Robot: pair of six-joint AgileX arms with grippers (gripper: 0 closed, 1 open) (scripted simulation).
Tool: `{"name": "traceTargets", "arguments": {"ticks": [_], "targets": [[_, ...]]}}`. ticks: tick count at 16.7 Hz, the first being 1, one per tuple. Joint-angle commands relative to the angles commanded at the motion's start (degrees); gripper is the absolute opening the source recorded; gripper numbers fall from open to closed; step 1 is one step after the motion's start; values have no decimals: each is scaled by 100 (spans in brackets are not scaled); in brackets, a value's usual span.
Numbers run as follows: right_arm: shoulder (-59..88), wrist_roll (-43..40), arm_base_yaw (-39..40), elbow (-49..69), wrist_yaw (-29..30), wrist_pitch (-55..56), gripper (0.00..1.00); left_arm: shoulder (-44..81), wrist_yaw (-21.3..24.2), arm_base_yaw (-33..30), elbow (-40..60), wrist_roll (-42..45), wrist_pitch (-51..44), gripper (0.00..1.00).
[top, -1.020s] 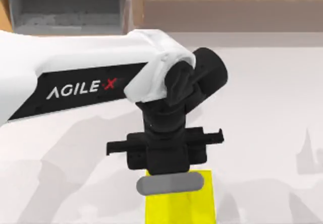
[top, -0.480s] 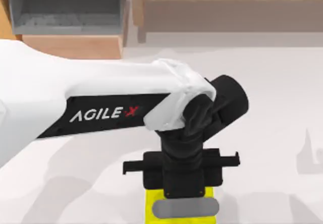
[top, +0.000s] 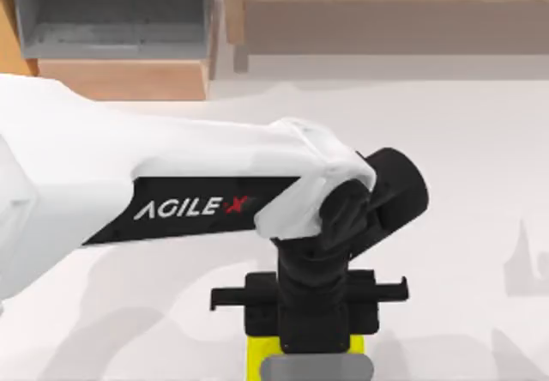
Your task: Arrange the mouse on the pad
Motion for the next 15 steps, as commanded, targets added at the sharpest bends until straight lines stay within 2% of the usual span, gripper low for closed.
{"name": "traceTargets", "arguments": {"ticks": [11,15], "targets": [[0,0,0,0,0,0,100,0,0,0,0,0,0,98],[0,0,0,0,0,0,100,0,0,0,0,0,0,100]]}}
